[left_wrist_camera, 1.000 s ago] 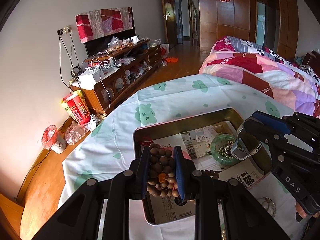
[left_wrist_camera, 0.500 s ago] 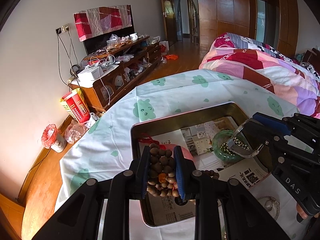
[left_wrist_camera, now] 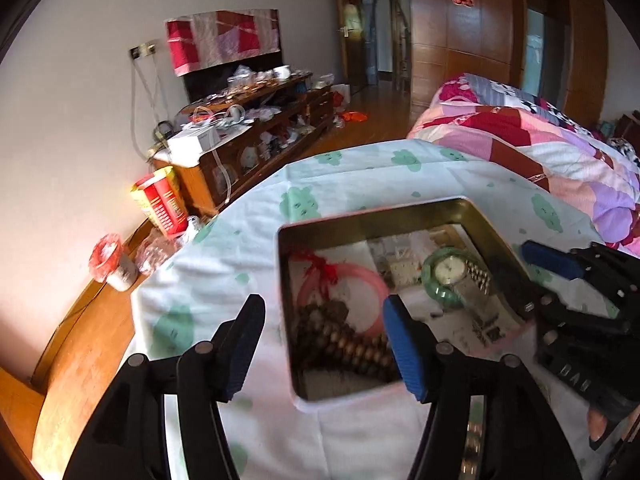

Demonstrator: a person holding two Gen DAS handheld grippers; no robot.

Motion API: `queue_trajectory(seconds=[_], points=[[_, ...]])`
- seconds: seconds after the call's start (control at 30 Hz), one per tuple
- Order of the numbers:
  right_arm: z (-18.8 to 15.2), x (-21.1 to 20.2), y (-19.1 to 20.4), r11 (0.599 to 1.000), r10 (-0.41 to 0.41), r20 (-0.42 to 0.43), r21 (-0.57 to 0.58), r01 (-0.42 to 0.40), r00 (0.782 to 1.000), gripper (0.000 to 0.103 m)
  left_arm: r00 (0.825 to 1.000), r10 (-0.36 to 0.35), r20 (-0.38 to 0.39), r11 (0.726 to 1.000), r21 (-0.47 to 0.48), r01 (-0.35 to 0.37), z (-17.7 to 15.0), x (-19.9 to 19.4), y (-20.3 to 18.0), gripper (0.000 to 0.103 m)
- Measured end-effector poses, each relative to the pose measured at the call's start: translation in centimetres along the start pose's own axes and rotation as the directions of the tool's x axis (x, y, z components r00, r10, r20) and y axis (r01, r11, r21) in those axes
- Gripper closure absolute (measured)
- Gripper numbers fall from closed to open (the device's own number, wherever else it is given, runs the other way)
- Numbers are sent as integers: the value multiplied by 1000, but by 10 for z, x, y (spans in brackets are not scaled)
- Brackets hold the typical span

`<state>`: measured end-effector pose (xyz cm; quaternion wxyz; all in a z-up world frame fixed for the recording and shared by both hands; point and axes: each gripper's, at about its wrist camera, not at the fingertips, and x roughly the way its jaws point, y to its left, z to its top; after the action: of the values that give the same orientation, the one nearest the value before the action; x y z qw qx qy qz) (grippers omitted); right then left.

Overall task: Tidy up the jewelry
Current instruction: 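Withdraw both tools from the tin to the remaining jewelry, then grasp the pearl necklace with the left tool while the right tool grasps the silver bangle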

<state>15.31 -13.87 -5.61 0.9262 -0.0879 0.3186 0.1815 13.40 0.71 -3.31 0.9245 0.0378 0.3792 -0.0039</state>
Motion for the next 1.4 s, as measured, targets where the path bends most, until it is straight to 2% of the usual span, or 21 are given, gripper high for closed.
queue_trajectory(seconds=[0.07, 0.2, 0.33, 0.4, 0.43, 0.57, 0.7, 0.9, 1.0, 1.03, 1.07, 1.1, 1.13, 1.17, 1.27, 1.4], points=[[-6, -10, -4, 1000, -17, -4, 16, 17, 1000, 60, 1000, 5, 2, 1000, -21, -5, -10, -9, 3, 41], [-22, -29, -13, 998, -25, -11, 65, 26, 1000, 50, 1000, -6, 5, 998, -61, 6, -36, -27, 3, 41], [-43, -45, -16, 994, -37, -37, 98, 41, 999, 48, 999, -37, -35, 997, -72, 34, -62, -32, -4, 41], [-52, -51, -14, 994, -35, -47, 102, 39, 998, 42, 997, -59, -56, 996, -70, 56, -71, -31, -9, 41], [-56, -53, -13, 994, -36, -50, 98, 41, 998, 38, 996, -66, -66, 996, -64, 62, -74, -30, -14, 41], [-71, -60, -6, 996, -62, -55, 63, 65, 997, 36, 993, -98, -69, 995, -40, 95, -72, -32, -31, 41], [-83, -66, -5, 994, -91, -53, 58, 94, 994, 28, 990, -113, -81, 994, -8, 113, -75, -30, -47, 41], [-95, -66, -9, 991, -104, -56, 78, 108, 993, 27, 980, -160, -122, 987, 2, 161, -82, -18, -63, 41], [-99, -64, -11, 989, -114, -62, 86, 119, 992, 23, 975, -182, -131, 983, -1, 183, -85, -16, -66, 41], [-100, -64, -12, 988, -118, -62, 90, 123, 991, 22, 973, -190, -131, 982, -2, 191, -86, -16, -66, 51], [-100, -64, -12, 988, -117, -63, 95, 123, 991, 22, 970, -203, -133, 979, 2, 206, -86, -17, -66, 72], [-100, -64, -13, 988, -116, -60, 98, 121, 991, 22, 964, -230, -135, 973, 7, 233, -86, -19, -68, 80], [-100, -65, -13, 988, -116, -56, 100, 122, 992, 22, 966, -226, -130, 973, 21, 230, -86, -21, -70, 92], [-100, -65, -12, 987, -118, -55, 100, 124, 991, 21, 965, -229, -129, 971, 39, 235, -87, -22, -73, 97], [-101, -65, -11, 987, -123, -55, 93, 128, 991, 21, 961, -247, -124, 967, 37, 253, -87, -25, -73, 97], [-101, -65, -11, 987, -124, -55, 93, 129, 991, 21, 962, -262, -81, 965, 5, 264, -80, -38, -58, 98]])
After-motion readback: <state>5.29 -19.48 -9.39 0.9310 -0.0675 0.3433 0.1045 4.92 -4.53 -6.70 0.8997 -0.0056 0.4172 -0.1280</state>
